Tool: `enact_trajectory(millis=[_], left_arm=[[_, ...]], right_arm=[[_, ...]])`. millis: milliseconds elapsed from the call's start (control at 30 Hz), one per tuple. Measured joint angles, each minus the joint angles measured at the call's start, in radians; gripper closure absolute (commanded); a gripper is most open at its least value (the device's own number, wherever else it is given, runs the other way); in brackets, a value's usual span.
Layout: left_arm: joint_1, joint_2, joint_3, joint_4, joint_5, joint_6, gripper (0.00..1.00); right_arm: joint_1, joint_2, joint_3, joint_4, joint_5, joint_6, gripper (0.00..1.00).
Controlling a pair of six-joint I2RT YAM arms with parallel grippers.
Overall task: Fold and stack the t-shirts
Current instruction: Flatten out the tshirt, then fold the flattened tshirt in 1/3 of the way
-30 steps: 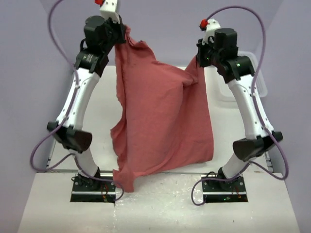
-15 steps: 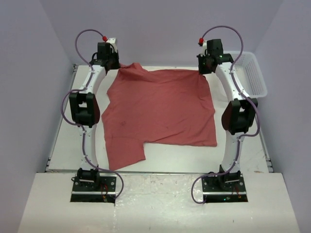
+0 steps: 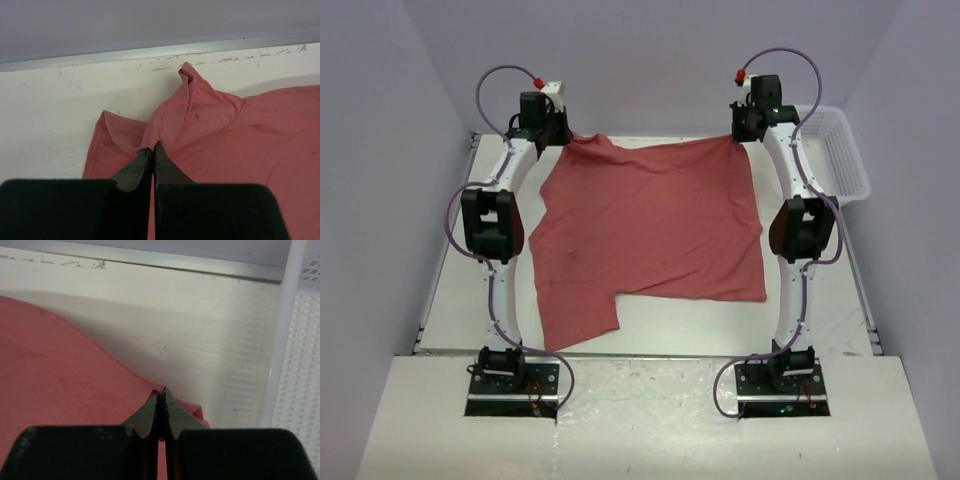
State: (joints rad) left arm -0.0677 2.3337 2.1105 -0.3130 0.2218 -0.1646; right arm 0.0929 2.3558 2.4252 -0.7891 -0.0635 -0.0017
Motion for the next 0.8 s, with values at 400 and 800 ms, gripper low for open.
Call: enact_trajectory(millis=[400, 800], left_arm=[[-0.001, -0.12, -0.147, 0.02, 0.056, -0.01, 1.0], [-0.032, -0.314, -0.392, 0.061, 0.049, -0.036, 1.0]], right_arm=[[-0.08, 0.056, 0.003, 0.012, -0.011, 0.011, 1.0], [-0.052, -0.024, -0.244, 0.019, -0.011, 0.056, 1.0]])
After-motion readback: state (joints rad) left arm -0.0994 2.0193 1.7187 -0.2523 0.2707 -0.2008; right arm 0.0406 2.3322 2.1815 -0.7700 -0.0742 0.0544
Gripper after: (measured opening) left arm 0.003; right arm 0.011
